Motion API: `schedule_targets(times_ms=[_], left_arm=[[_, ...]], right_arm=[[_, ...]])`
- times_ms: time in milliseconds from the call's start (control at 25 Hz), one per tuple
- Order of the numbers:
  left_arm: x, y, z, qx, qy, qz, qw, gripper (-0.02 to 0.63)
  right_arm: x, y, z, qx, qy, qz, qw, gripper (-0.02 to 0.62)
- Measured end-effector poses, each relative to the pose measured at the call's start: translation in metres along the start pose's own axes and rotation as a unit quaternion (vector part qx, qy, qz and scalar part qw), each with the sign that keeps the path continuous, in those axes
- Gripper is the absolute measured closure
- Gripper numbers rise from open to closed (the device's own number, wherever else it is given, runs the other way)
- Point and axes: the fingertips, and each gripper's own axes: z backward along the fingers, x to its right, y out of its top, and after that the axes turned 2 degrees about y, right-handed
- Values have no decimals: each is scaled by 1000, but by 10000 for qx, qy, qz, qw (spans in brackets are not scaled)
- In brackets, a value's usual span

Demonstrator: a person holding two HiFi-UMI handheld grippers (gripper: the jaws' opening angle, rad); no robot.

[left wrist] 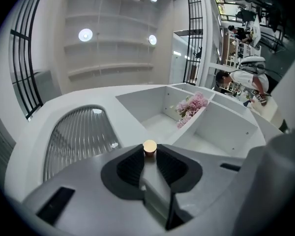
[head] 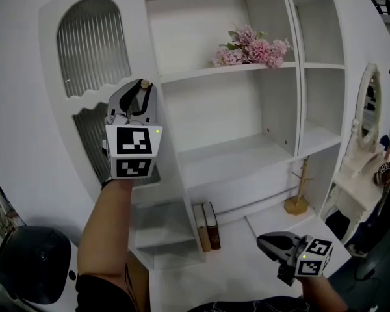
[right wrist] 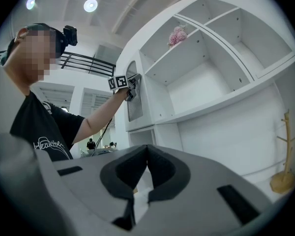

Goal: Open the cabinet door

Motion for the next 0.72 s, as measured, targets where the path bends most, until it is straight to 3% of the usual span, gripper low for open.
schedule_targets(times_ms=[560, 720], left_arm=[[0, 1, 3, -95, -101, -73, 9999, 531], [-2, 7, 13, -70, -74, 104, 9999, 532]], right_arm=[[-11, -5, 22, 54, -83, -4, 10000, 591], [-18, -10, 26, 52, -21, -19, 10000, 591]])
